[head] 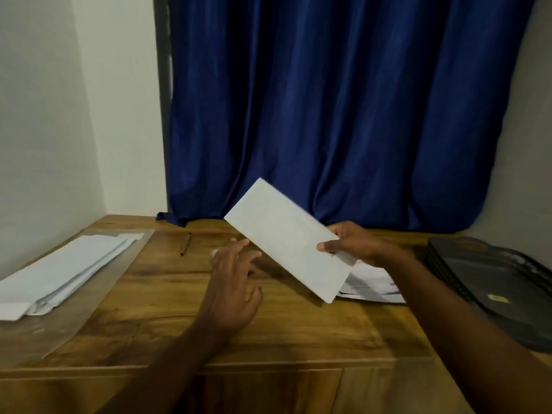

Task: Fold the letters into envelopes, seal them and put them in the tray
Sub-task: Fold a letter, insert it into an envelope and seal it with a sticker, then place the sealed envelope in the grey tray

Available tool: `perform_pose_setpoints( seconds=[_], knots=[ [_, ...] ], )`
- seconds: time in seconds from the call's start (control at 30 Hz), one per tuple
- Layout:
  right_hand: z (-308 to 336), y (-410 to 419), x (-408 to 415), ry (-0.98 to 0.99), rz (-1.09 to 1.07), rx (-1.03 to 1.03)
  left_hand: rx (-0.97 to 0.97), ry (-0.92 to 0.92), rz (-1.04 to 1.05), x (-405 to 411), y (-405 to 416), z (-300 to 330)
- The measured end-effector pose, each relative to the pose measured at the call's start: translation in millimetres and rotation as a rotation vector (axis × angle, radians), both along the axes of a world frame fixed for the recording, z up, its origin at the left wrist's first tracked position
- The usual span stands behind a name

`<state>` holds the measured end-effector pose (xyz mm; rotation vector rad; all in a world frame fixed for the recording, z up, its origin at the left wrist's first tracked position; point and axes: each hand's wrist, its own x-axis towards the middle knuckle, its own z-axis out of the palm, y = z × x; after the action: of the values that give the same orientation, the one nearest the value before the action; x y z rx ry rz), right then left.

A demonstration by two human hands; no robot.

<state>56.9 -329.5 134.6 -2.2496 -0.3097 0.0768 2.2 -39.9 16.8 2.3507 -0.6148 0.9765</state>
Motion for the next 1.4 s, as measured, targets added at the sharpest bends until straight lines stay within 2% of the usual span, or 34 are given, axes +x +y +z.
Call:
perform_pose_setpoints(
  seconds=[0.27,0.4,0.53,0.6,0.73,0.87,0.93,1.0,1.07,1.13,1.2,1.23,1.33,1.4],
  knots=[
    [27,-146,-65,-0.12,-0.387,0.063,0.057,0.274,-0.315,-6,-160,1],
    [29,-225,-88,-0.158,-0.621,0.058,0.238,0.341,-0.332,-4,-220,-6],
    [18,-293,-99,-0.161,-0.886,0.055,0.431,0.366,-0.222,2,-241,-15],
    [9,-314,-100,-0.114,-0.977,0.035,0.426,0.346,-0.208,-1,-238,-17],
    [-13,-341,-86,0.11,-1.061,-0.081,0.372,0.382,-0.211,-3,-235,-18],
    [-32,-341,-73,0.332,-1.031,-0.11,0.357,0.395,-0.22,-3,-237,-16],
    [-34,-335,-69,0.438,-0.977,-0.201,0.338,0.399,-0.225,-4,-237,-16],
    [-41,-336,-63,0.472,-0.975,-0.342,0.324,0.406,-0.222,-4,-237,-16],
    [-50,-342,-59,0.504,-0.97,-0.345,0.298,0.402,-0.22,-4,-238,-17],
    [-47,-337,-60,0.364,-1.029,-0.368,0.291,0.397,-0.22,-4,-238,-16],
    [-32,-320,-58,0.134,-1.04,-0.571,0.294,0.397,-0.223,-4,-238,-16],
    [-21,-304,-57,0.024,-1.013,-0.588,0.294,0.399,-0.225,-3,-238,-16],
    [0,-251,-49,-0.259,-0.854,-0.489,0.295,0.396,-0.231,-2,-238,-16],
    [-1,-214,-39,-0.272,-0.721,-0.415,0.291,0.384,-0.229,-3,-237,-17]
  ],
)
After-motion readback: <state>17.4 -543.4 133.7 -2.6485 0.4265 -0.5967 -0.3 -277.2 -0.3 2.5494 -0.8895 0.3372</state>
